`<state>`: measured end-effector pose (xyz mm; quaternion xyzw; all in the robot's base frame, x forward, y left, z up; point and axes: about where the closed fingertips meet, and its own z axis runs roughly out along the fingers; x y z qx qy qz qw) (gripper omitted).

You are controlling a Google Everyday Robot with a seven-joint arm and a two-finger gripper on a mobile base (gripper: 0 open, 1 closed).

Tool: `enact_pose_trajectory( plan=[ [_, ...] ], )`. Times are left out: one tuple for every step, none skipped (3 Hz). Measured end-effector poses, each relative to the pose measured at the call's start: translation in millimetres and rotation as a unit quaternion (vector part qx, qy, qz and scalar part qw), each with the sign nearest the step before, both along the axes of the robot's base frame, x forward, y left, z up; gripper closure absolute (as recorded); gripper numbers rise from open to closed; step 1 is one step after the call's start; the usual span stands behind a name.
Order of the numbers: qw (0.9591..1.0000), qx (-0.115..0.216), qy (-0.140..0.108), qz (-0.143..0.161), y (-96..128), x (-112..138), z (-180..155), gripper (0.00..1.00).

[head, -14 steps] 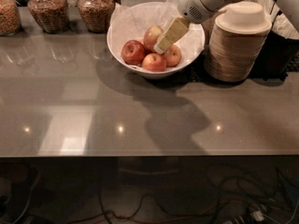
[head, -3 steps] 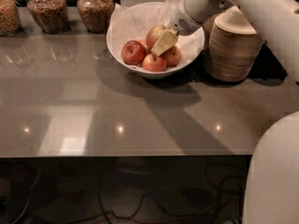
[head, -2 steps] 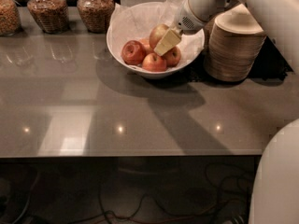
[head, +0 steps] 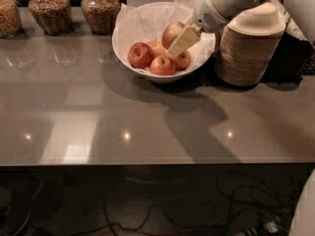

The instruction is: Pick apple from white bowl

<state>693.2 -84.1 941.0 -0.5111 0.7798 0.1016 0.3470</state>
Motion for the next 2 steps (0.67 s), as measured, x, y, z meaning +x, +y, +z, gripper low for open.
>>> enact_pose_trajectory(
  plan=[
    [0.9994,0.022,-0.023,0.010,-11,-18,19,1.00],
    [0.9973,0.045,-0.057,0.014,-25,-43,41,1.00]
  ],
)
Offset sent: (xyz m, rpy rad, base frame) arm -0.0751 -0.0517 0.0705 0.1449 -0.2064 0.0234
